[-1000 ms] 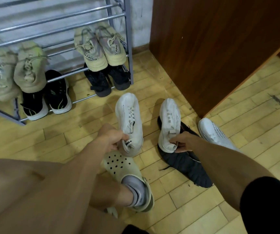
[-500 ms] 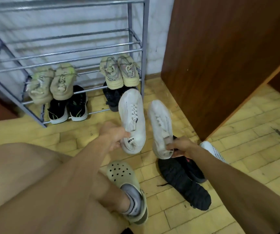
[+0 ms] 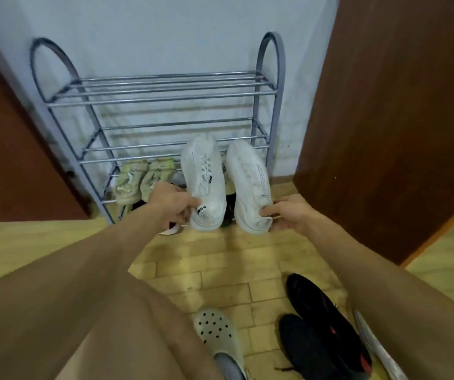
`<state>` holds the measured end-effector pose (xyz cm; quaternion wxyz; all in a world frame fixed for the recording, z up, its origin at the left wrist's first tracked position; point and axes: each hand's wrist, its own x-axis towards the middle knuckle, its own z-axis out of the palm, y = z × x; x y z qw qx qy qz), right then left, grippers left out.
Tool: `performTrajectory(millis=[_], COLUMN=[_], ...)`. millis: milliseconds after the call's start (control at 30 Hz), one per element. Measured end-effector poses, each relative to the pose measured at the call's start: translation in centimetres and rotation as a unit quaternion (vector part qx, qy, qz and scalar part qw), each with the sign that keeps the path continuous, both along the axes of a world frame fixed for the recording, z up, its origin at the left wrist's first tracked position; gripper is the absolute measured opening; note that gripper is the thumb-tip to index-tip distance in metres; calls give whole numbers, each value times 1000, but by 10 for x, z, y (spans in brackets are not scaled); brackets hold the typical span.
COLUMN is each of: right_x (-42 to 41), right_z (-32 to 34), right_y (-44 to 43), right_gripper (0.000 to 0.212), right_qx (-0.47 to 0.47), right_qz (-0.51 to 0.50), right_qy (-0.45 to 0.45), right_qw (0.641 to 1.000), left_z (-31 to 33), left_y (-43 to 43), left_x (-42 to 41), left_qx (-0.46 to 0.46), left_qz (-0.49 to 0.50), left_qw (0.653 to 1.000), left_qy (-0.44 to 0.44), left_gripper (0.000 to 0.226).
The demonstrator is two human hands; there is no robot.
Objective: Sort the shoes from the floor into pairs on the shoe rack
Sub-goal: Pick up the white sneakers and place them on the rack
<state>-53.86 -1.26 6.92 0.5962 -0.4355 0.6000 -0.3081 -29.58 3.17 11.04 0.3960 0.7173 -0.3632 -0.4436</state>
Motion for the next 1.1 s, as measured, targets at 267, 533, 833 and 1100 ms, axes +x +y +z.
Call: performTrajectory(millis=[267, 533, 833, 1100], right_x=[26, 45, 52, 58], right_z=[56, 66, 32, 21], right_y=[-94, -183, -225, -227], right_gripper=[18, 38, 25, 25], right_qx=[-23, -88, -166, -192], right_qz=[-27, -48, -95, -111], right_qy=[-7, 52, 167, 241], right_qw=[999, 994, 967, 945], left_z=[27, 32, -4, -21], left_y=[-86, -179, -241, -243], left_x=[15, 15, 11, 16], left_qx=[-53, -66, -55, -54], left_qz=[11, 29, 20, -2], left_qw=[998, 996, 998, 999], left_qy=[39, 60, 36, 7], left_gripper=[31, 42, 35, 29])
